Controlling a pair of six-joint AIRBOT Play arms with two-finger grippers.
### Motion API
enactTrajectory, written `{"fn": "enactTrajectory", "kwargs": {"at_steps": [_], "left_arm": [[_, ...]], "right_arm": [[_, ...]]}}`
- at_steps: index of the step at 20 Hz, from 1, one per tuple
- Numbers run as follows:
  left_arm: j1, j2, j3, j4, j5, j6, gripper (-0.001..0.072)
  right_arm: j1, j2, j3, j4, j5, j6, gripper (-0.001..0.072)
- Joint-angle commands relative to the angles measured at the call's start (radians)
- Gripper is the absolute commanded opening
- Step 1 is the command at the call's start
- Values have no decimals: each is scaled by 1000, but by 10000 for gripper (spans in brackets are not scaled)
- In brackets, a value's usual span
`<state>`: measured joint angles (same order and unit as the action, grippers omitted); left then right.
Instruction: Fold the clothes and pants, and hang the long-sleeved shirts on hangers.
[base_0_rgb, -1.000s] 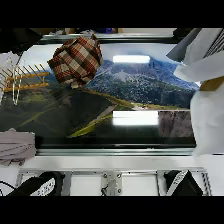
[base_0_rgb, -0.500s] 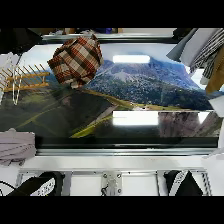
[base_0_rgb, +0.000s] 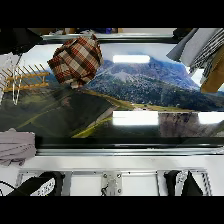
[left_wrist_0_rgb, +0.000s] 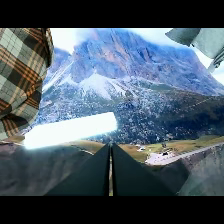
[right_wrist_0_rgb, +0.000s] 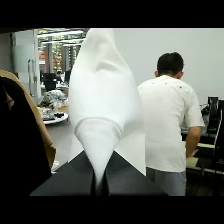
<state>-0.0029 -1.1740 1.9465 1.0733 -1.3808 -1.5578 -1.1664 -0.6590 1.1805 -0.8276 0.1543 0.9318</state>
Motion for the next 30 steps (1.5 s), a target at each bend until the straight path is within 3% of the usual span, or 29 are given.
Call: {"fn": "enactTrajectory", "kwargs": {"at_steps": [1,30], "left_arm": [[0,0,1,1,0,0,16],[0,0,1,0,-7,7,16]], "right_arm": [[-1,-13,19,1,-25,0,5],[-2,-37,94,0,-72,-4,5]]}}
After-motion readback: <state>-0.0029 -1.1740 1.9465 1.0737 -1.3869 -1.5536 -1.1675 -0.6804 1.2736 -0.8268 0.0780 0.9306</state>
